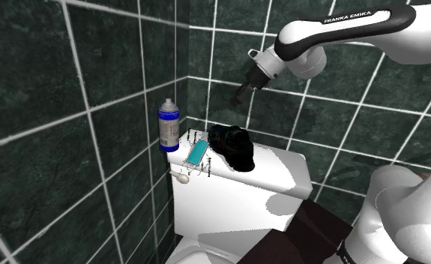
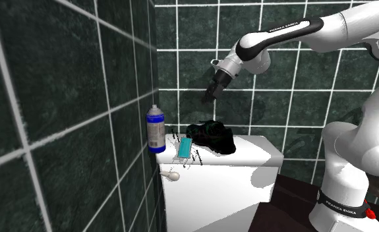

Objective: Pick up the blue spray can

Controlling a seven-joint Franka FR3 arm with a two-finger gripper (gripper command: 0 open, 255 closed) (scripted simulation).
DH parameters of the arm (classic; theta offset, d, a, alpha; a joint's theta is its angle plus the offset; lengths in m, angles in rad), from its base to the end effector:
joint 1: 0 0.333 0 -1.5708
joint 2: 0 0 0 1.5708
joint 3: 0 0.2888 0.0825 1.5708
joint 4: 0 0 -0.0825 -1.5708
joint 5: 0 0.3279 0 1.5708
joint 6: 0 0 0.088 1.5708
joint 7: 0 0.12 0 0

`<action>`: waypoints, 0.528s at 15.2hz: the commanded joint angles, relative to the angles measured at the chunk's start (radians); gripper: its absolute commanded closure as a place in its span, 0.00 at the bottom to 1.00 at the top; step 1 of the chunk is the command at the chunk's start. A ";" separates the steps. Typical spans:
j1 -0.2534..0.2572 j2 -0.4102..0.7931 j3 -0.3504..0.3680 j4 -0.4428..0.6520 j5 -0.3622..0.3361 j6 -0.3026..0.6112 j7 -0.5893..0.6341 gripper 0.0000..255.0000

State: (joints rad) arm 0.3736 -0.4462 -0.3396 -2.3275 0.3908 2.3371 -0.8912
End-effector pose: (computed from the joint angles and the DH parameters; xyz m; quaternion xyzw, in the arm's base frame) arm 0.4245 0.0088 0.5302 -0.8913 -0.3309 -0.2800 0.1330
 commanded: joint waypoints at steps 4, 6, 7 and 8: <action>0.181 0.154 -0.133 0.110 0.242 0.045 -0.355 0.00; 0.240 0.219 -0.178 0.167 0.349 0.029 -0.497 0.00; 0.264 0.252 -0.197 0.197 0.402 0.013 -0.566 0.00; 0.285 0.286 -0.213 0.228 0.455 -0.006 -0.632 0.00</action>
State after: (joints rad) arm 0.6291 -0.2048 -0.5352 -2.1422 0.7818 2.3468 -1.4480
